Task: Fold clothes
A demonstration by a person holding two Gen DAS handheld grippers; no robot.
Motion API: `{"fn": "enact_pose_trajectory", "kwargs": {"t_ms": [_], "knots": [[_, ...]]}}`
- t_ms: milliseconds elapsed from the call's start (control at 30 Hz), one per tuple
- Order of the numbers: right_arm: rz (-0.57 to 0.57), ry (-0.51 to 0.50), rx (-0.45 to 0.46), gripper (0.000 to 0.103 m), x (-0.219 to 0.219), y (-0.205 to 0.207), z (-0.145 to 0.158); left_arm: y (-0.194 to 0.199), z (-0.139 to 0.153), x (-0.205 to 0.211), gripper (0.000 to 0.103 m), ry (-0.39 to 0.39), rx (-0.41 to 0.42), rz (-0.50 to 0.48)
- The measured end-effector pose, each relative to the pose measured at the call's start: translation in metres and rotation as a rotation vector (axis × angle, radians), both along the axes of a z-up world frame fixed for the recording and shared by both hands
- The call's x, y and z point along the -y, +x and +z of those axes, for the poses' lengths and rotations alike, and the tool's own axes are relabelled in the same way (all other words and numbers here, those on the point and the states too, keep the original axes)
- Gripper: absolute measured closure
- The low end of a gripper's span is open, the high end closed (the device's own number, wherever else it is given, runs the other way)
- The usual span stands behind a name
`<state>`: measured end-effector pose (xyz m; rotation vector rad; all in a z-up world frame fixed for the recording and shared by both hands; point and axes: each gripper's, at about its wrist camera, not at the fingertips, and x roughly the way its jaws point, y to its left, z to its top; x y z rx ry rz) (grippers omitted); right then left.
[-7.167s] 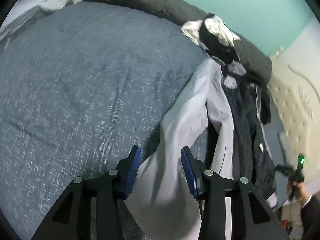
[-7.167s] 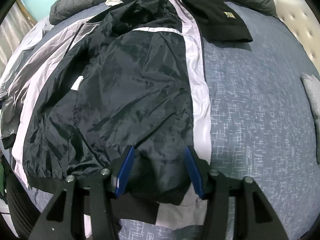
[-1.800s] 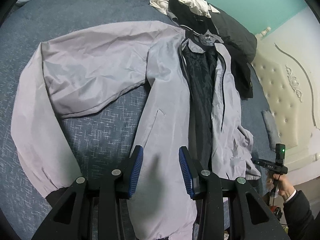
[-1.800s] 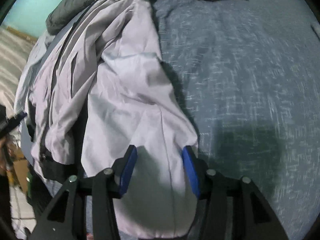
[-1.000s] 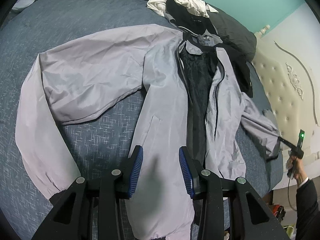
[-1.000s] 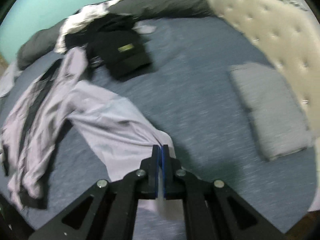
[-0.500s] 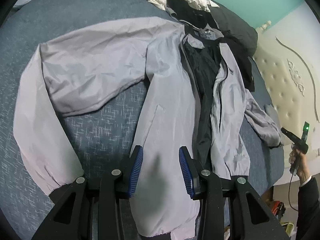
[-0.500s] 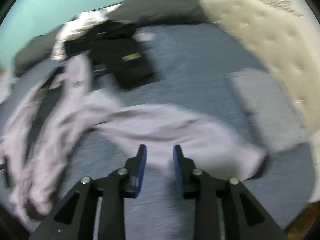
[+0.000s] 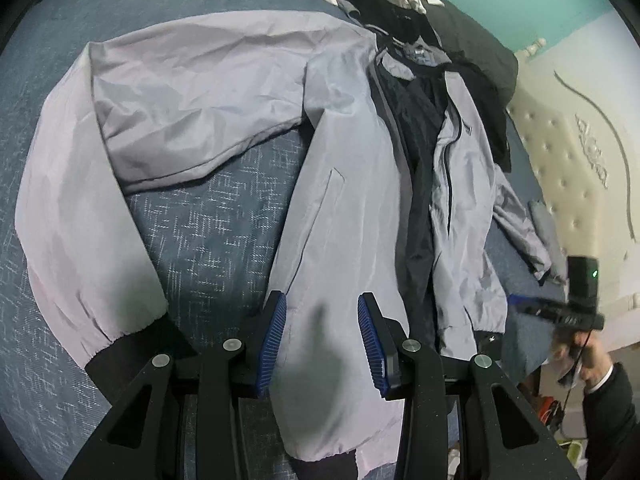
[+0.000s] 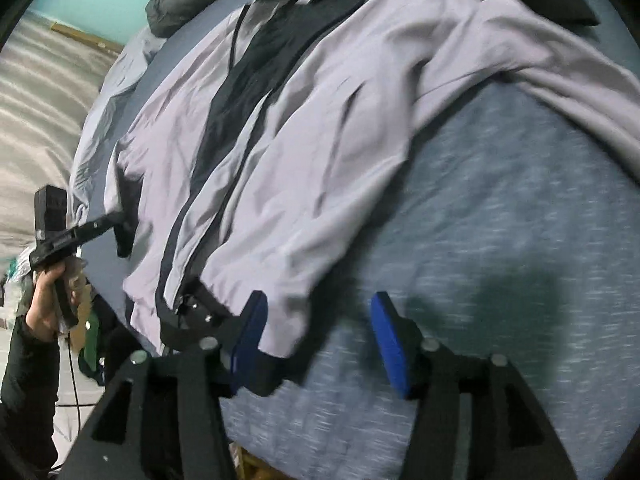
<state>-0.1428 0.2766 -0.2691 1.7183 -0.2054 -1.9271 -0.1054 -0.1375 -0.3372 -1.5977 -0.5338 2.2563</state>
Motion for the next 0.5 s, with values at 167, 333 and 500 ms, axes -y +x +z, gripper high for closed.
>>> {"fn": "enact_pose_trajectory", "kwargs": {"t_ms": [167, 333, 500], "knots": [[0.045, -0.007, 0.045, 0.049, 0.019, 0.011, -0.020, 0.003, -0.002, -0.002, 0.062, -0.002, 0.004, -0.009], [0.073, -0.013, 0.020, 0.093, 0.023, 0.024, -0.025, 0.004, -0.003, -0.003, 0.062, -0.003, 0.007, -0.014], [0.090, 0.018, -0.030, 0.099, 0.007, 0.028, -0.009, 0.006, -0.001, -0.006, 0.062, -0.009, 0.007, -0.029]]}}
